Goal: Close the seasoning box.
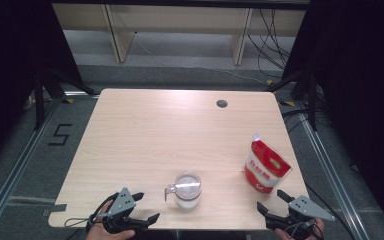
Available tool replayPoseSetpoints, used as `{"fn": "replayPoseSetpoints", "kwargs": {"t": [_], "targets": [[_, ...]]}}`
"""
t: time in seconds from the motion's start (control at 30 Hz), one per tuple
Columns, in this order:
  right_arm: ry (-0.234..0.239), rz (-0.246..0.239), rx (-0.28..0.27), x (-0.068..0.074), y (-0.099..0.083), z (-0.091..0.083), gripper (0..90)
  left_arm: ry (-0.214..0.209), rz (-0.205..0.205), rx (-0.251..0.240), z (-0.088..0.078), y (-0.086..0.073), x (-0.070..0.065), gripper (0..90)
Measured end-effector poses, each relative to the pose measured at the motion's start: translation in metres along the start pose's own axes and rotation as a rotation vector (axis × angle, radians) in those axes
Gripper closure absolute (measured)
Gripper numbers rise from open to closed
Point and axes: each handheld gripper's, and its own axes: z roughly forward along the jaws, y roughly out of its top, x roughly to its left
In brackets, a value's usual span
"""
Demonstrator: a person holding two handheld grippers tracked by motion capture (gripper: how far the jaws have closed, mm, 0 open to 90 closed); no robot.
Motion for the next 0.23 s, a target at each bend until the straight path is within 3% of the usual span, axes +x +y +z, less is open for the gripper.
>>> {"fn": "replayPoseSetpoints", "kwargs": {"t": [0.17, 0.2, 0.23], "targets": [[-0.007, 0.004, -0.001, -0.0009, -0.0002, -0.0001, 16.5, 0.002, 0.014, 0.015, -0.0013, 0.0004, 0.0015, 16.3], [-0.01, -0.001, 0.002, -0.0013, -0.0004, 0.0, 16.5, 0.0, 0.01, 0.013, -0.0012, 0.0003, 0.0015, 16.3], [-0.011, 0.0, 0.004, -0.0014, -0.0003, 0.0, 16.5, 0.007, -0.019, 0.009, -0.0009, -0.0003, 0.0006, 16.3]]}}
